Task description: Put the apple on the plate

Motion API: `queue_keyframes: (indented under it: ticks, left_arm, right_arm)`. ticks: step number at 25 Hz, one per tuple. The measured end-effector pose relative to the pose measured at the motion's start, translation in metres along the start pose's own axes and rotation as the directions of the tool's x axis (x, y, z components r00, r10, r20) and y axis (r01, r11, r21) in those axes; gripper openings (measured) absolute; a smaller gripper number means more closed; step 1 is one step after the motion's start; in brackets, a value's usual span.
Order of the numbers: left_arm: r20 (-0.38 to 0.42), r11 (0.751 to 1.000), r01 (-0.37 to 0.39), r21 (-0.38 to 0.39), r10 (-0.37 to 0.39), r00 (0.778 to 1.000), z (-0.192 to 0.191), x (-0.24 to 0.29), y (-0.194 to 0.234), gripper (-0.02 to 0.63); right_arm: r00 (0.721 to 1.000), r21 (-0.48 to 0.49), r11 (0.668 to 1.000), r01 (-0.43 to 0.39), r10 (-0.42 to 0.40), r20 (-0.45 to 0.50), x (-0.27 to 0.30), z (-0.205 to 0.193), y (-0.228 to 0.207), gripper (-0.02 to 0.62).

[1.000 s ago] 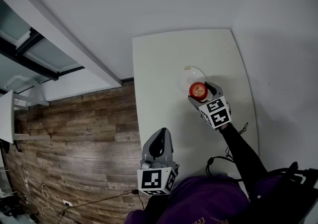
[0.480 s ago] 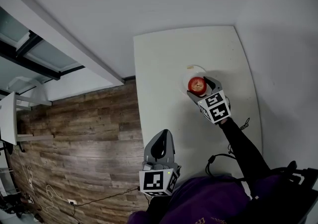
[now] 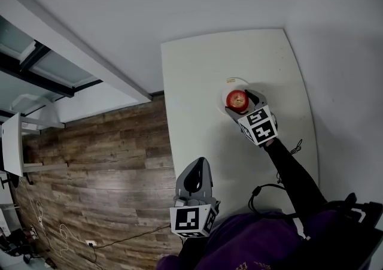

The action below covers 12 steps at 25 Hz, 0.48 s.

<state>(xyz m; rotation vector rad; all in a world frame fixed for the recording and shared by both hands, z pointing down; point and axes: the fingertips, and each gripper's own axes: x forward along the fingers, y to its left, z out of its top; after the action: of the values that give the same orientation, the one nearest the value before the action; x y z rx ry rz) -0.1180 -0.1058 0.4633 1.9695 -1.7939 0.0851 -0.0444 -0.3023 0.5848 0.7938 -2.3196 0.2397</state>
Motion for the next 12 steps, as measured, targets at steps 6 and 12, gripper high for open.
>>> queue_keyframes:
  ticks: [6,12]
  left_arm:
    - [-0.01,1.0,-0.01,0.002,0.01,1.0,-0.0021,-0.0011,0.0018,0.006]
    - [-0.004,1.0,0.0,0.001,0.0,1.0,-0.0036,0.0001,0.0027,0.006]
  right_arm:
    - [1.0,0.0,1.0,-0.008,0.008,0.006,0.0041,-0.0024,0.0018,0.377]
    - [1.0,0.01,1.0,-0.014,0.014,0.023,0.0071,0.0,0.0008,0.377]
